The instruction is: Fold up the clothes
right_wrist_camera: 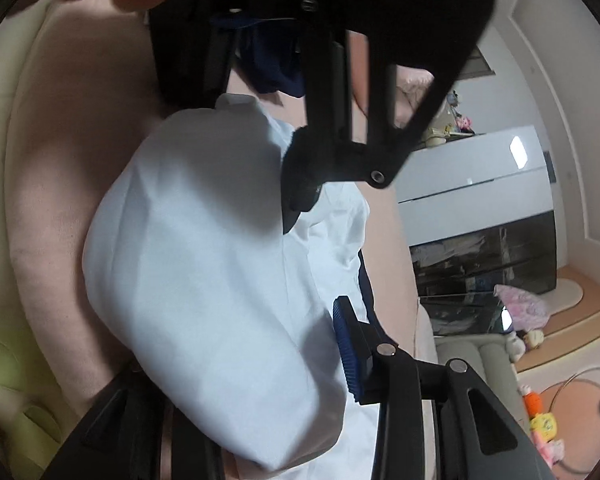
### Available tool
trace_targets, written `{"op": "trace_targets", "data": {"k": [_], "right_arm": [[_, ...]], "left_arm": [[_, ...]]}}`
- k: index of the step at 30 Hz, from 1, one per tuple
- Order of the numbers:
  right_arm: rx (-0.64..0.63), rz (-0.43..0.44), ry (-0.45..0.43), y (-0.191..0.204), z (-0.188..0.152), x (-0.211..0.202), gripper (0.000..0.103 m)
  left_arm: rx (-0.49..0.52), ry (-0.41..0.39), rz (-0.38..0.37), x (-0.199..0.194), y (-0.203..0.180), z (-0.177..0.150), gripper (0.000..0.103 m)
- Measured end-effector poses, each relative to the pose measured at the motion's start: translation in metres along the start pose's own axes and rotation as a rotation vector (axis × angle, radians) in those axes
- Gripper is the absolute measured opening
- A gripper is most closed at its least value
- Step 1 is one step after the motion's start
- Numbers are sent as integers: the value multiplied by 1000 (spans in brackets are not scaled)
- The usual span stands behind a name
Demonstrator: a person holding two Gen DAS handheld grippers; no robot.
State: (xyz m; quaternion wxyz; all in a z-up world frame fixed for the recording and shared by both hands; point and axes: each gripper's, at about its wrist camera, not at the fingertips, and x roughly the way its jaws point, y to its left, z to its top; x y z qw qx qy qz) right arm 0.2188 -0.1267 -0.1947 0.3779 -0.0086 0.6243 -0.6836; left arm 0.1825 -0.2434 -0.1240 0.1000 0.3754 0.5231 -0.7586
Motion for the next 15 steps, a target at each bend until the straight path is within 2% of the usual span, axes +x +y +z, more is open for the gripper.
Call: {"op": "trace_targets", "data": {"k": [2, 4, 9, 11, 15], "right_arm": [[11, -8, 3, 3, -1, -1, 30], [6, 20, 15, 11, -2, -1, 10], [7, 21, 15, 17, -3, -1, 9], [25, 51, 15, 14, -4, 0, 9], [20, 30, 20, 16, -5, 0, 9]], "left_arm": [[6, 0, -2, -4, 2, 0, 29], [9, 8, -1, -6, 3, 2, 29], [73, 52, 20, -8, 0, 7, 30], [58, 55, 18, -8, 1, 8, 30], [41, 61, 20, -12, 4, 8, 31]]}}
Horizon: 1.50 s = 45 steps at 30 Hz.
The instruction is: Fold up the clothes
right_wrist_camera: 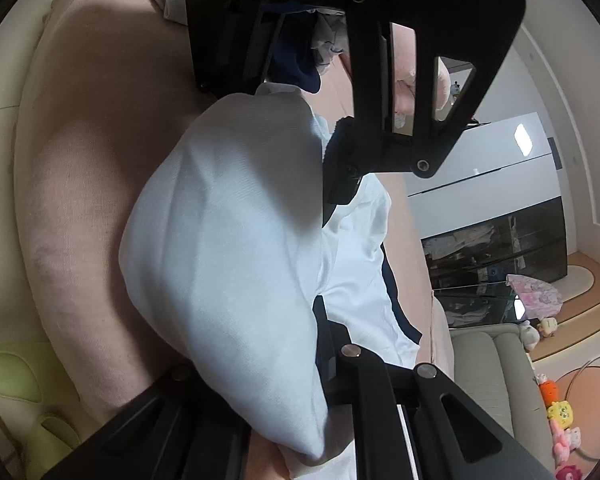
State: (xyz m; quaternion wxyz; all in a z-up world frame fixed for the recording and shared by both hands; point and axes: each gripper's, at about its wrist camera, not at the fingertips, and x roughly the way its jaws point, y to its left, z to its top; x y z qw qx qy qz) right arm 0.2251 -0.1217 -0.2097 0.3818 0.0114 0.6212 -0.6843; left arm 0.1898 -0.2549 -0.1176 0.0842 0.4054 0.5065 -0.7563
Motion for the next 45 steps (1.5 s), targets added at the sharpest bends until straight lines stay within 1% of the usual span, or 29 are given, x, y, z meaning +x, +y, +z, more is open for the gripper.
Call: {"op": "trace_targets", "data": {"k": [5, 9, 10, 13, 16, 17, 20, 24, 27, 29, 33, 35, 38, 41, 45], "right_arm": [[18, 12, -9, -4, -1, 2, 9], [33, 9, -20, -10, -1, 6, 9], [50, 10, -31, -11, -2, 5, 9], [120, 29, -55, -15, -7, 3, 9], [189, 55, -66, -20, -11, 0, 9], [210, 63, -69, -22, -12, -1, 9], [248, 71, -75, -24, -14, -7, 9], [324, 114, -70, -34, -17, -12, 9], [378, 134, -67, -39, -18, -23, 9], [432, 145, -64, -49, -21, -27, 9], [569, 205, -47, -78, -31, -27, 9], [628, 230, -37, -93, -37, -26, 9], [723, 252, -23, -113, -48, -26, 9], [819, 272, -7, -131, -60, -25, 9], [897, 269, 7, -145, -77, -31, 9]], "left_arm": [[32, -17, 9, 2, -4, -5, 32], [-25, -53, 11, 1, -5, -9, 31], [-27, -62, 13, 0, -7, -9, 31], [12, -82, 66, 1, -18, -11, 29], [-4, -92, 60, 2, -23, -10, 24], [-22, -89, 54, 2, -23, -9, 24], [-34, -72, 32, 2, -28, -4, 23], [40, -64, 67, -4, -49, 0, 22], [72, -55, 65, -8, -67, 5, 22], [92, -47, 64, -6, -75, 9, 22], [119, -40, 59, -5, -94, 15, 23], [111, -29, 38, -4, -99, 18, 23], [106, -24, 6, 1, -115, 24, 22], [132, -18, -3, 8, -134, 26, 23], [177, 7, -10, 20, -160, 28, 23]]}}
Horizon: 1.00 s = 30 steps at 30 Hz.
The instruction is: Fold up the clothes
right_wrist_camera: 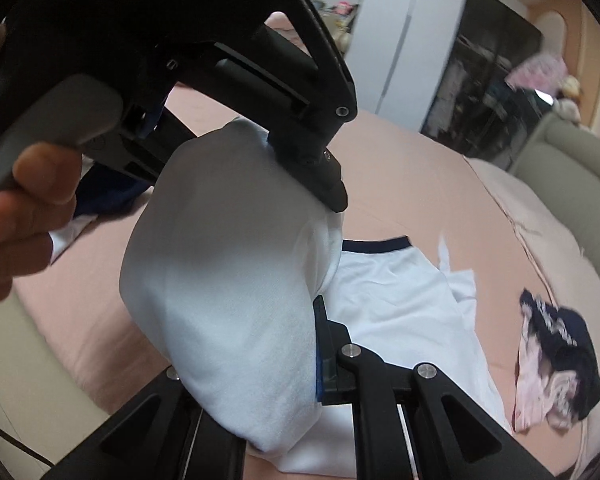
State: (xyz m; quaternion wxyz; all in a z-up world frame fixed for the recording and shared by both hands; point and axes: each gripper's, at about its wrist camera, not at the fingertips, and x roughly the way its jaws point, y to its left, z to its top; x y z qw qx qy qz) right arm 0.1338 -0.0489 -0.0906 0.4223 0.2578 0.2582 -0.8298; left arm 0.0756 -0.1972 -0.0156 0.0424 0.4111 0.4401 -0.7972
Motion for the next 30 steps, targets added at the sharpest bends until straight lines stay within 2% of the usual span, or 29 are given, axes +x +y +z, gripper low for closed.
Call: {"op": "trace_targets", "data": {"k": [5, 12, 23, 30], "right_arm": [[112, -10, -5, -31, -4, -15, 9], [237, -37, 8, -73, -8, -21, 9], [386, -41, 77, -107, -32, -11, 9], [456, -26, 132, -123, -46, -1, 9]], "left_arm": [[63, 44, -15, 20, -34, 6, 23], [142, 98, 0, 53, -72, 9, 23], [142, 190, 28, 101, -88, 9, 23], [210, 230, 125, 122, -99, 6, 23]]}}
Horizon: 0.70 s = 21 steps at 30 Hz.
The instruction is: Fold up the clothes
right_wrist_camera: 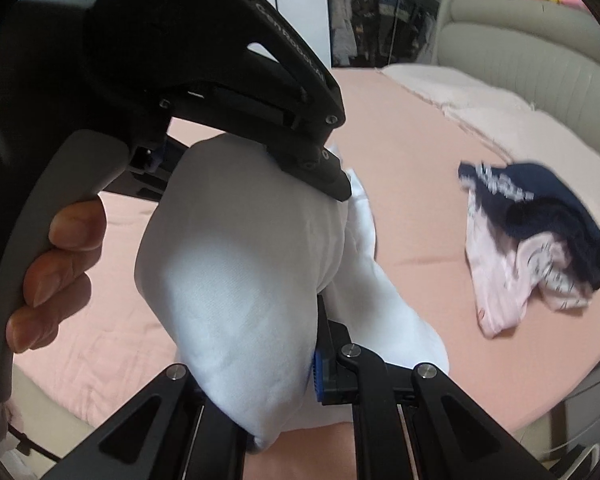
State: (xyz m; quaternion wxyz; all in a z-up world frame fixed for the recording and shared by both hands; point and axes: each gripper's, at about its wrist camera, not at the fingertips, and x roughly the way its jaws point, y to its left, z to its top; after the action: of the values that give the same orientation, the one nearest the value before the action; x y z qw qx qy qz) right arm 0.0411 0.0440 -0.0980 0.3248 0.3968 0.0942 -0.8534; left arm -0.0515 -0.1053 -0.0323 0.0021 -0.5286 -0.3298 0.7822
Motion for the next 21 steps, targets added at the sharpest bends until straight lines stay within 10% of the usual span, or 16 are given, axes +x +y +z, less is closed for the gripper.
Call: {"op": "trace_targets", "data": {"k": [9, 14, 21], "right_arm": [[141, 94, 64, -31, -13, 15, 9], [195, 148, 77, -40, -16, 14, 9], [392, 307, 102, -69, -27, 17, 10]], "left_arm": [[43, -24, 57, -10, -9, 8, 28], [89, -105, 70, -40, -21, 14, 58], [102, -220, 63, -77, -13, -3, 62]]}}
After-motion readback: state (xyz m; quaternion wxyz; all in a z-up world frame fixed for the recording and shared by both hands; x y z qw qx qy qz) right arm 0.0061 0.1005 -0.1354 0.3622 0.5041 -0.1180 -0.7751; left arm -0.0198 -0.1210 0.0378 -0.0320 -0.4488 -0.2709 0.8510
